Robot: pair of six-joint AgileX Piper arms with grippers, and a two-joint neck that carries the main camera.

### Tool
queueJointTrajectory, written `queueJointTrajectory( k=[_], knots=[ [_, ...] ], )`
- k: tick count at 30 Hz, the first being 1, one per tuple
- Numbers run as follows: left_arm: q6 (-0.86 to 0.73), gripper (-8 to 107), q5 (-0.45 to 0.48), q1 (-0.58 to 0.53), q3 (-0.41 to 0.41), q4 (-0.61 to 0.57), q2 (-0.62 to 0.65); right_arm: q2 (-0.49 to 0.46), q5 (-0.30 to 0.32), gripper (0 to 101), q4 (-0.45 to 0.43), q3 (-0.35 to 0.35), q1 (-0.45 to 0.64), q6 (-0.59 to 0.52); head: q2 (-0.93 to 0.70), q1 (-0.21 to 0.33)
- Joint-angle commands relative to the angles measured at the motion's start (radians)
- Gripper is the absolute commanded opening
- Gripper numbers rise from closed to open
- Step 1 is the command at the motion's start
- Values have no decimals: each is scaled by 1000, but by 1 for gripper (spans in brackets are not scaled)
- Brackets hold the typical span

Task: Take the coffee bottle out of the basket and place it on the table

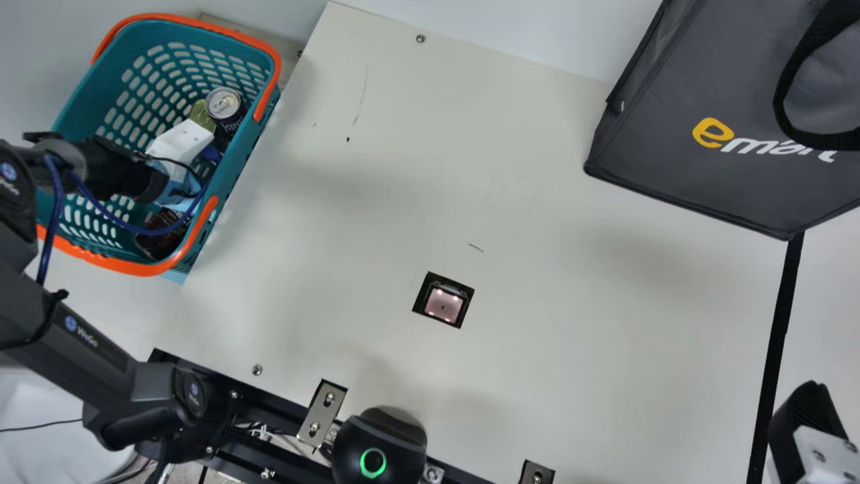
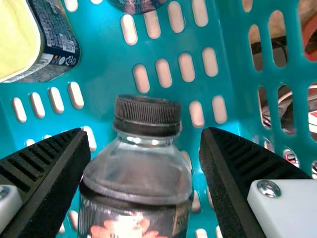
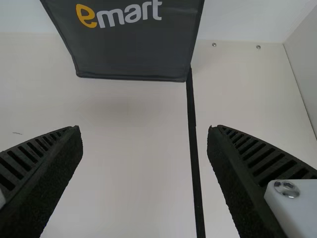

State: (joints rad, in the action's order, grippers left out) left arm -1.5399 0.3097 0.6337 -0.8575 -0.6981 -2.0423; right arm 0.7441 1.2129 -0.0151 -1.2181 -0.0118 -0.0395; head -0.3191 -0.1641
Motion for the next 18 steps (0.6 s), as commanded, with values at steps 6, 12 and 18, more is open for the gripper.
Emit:
queueJointTrajectory(
  k=[6, 12, 18],
  knots=[
    [-56, 43, -4, -6, -22, -51, -23, 0, 0, 91, 0, 0, 0, 0, -2, 26],
    [-77, 10, -1, -6, -39, -75, -32, 0, 0, 91, 0, 0, 0, 0, -2, 26],
    [-69, 10, 11, 3, -54, -77, -19, 0, 0, 91, 0, 0, 0, 0, -2, 26]
  ],
)
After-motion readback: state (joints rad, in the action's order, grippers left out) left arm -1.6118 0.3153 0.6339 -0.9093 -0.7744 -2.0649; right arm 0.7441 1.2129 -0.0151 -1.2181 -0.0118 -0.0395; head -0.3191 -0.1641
